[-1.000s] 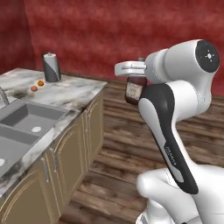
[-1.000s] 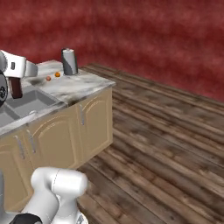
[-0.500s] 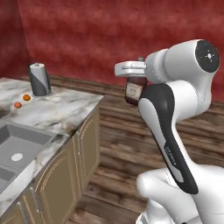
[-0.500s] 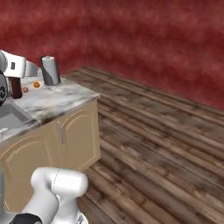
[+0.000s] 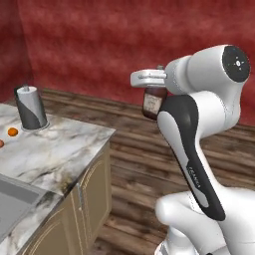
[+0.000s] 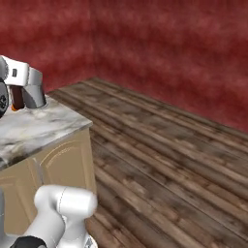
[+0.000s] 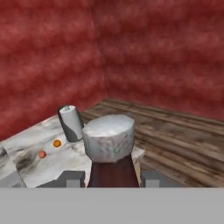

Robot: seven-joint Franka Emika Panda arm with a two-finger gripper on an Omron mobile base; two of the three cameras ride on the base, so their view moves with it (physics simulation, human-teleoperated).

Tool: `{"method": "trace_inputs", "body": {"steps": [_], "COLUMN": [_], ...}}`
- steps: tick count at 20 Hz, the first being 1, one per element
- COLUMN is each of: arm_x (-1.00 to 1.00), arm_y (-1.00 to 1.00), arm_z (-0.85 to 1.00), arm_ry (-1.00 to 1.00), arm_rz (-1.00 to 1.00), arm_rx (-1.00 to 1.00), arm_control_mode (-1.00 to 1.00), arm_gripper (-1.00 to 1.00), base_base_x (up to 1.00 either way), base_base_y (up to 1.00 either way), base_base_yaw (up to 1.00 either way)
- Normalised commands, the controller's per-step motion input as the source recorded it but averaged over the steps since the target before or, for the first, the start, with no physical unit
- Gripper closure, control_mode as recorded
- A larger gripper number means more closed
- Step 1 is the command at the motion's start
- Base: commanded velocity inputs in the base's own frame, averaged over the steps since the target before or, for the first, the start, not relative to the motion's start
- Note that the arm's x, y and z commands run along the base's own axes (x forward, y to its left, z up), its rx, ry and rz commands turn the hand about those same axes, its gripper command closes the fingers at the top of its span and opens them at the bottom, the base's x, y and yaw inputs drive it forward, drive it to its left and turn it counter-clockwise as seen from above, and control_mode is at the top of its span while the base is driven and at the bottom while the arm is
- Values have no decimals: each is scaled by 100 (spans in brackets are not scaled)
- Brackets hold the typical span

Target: Move the ketchup and mayonnaise from the cabinet to the dining counter.

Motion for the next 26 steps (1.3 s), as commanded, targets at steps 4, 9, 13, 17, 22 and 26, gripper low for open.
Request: {"method": "trace_inputs", "body": {"steps": [4, 9, 13, 17, 22, 26], "arm_x": [0, 0, 0, 0, 0, 0], "arm_y": [0, 0, 0, 0, 0, 0], "arm_z": [0, 0, 0, 0, 0, 0], "arm_ry": [0, 0, 0, 0, 0, 0], "arm_rz": [0, 0, 0, 0, 0, 0], "arm_rx": [0, 0, 0, 0, 0, 0], "arm_control_mode": [100, 100, 100, 100, 100, 100], "arm_gripper": [100, 100, 100, 100, 100, 100], "base_base_x": [91, 85, 79, 79, 76, 74], "base_base_y": [-10, -11, -14, -17, -22, -24], "base_base_yaw": [16, 24, 28, 26, 21, 21]}}
